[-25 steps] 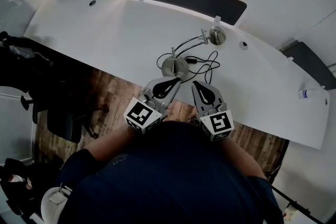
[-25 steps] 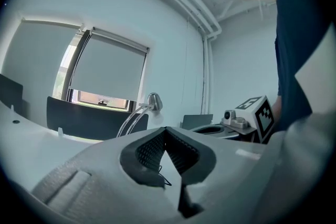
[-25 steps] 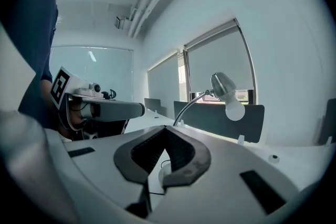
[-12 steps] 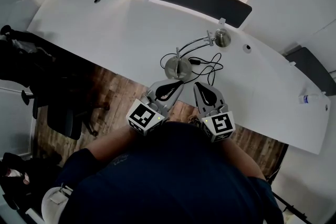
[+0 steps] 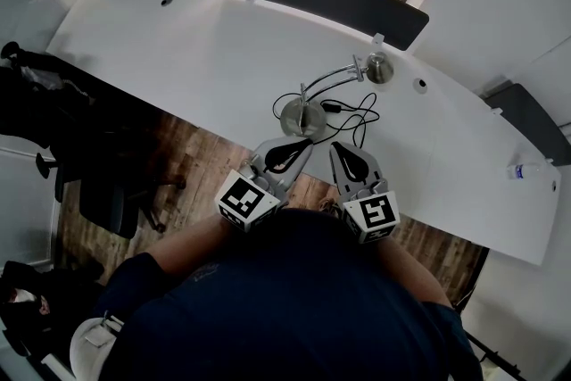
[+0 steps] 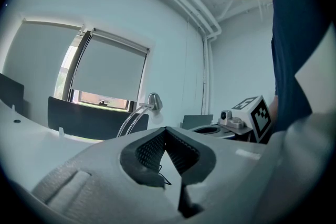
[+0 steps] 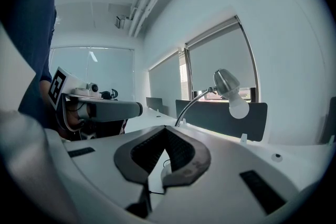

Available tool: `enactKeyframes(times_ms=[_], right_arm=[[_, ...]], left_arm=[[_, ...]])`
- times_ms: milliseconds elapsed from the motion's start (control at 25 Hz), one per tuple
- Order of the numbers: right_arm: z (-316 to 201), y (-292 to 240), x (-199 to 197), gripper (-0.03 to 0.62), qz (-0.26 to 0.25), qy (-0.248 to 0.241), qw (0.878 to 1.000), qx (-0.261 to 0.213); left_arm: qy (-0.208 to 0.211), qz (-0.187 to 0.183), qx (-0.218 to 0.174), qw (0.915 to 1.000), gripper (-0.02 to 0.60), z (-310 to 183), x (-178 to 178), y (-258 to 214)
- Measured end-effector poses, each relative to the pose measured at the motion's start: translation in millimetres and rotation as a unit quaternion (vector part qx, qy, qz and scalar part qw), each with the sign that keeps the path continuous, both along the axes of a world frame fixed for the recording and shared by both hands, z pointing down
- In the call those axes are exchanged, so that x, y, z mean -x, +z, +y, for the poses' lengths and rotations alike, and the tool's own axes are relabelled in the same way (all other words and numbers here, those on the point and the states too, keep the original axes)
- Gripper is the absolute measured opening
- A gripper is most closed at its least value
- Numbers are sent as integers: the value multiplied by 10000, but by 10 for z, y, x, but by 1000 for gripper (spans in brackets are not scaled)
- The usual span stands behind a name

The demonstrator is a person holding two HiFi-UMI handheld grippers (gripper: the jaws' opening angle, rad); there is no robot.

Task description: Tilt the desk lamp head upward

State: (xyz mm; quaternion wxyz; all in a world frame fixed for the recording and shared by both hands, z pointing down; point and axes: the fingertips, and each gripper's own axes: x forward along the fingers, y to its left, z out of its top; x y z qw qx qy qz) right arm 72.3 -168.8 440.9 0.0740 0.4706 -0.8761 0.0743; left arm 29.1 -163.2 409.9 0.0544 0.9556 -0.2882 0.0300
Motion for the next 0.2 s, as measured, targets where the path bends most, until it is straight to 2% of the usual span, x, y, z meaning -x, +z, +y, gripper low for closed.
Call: enactKeyframes(times_ms=[200], right_arm=[[-5,7,-5,9,-16,24,10000,64]], left_arm=[[23,-13,-43,10000,6,-10,-7,-11]])
